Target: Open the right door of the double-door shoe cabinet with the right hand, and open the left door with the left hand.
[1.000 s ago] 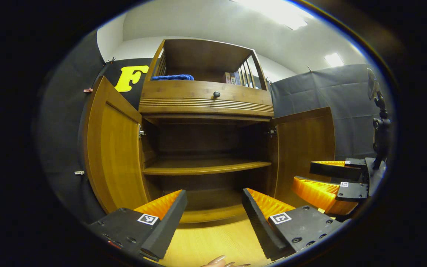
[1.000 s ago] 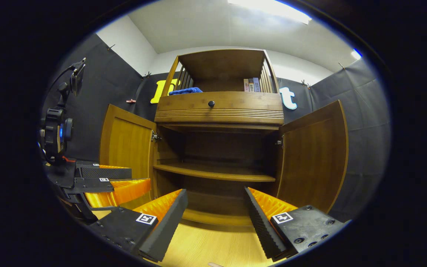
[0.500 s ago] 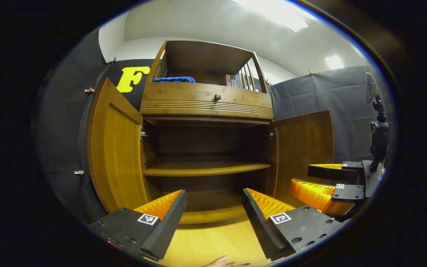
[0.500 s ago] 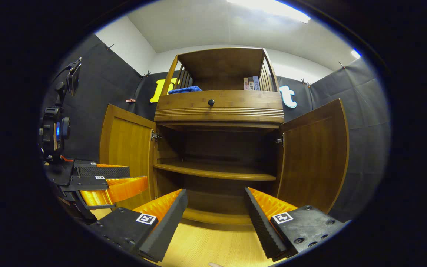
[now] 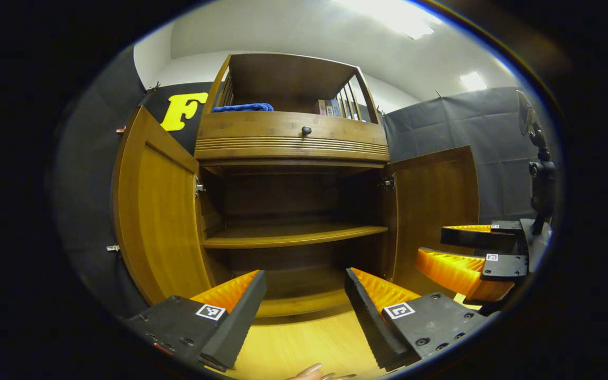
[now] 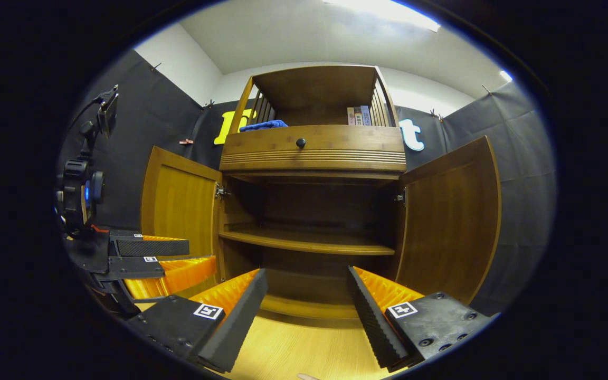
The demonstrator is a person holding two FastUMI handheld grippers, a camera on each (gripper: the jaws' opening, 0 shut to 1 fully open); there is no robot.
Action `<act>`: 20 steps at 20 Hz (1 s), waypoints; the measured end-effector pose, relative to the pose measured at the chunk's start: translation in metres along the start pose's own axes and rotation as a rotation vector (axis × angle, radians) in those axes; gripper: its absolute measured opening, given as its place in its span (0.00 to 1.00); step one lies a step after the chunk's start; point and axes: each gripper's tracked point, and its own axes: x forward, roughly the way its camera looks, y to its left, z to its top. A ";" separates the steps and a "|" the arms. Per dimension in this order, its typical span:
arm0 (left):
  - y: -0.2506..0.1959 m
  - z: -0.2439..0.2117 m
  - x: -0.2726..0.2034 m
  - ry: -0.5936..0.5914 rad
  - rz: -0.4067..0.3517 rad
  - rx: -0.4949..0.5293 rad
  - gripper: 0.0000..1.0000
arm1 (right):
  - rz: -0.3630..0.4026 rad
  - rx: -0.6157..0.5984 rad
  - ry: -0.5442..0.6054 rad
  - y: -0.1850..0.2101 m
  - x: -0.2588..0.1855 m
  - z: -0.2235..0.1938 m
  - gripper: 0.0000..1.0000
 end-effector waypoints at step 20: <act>0.001 0.008 -0.005 -0.032 -0.007 -0.020 0.94 | -0.007 0.007 -0.003 -0.001 -0.001 0.002 0.97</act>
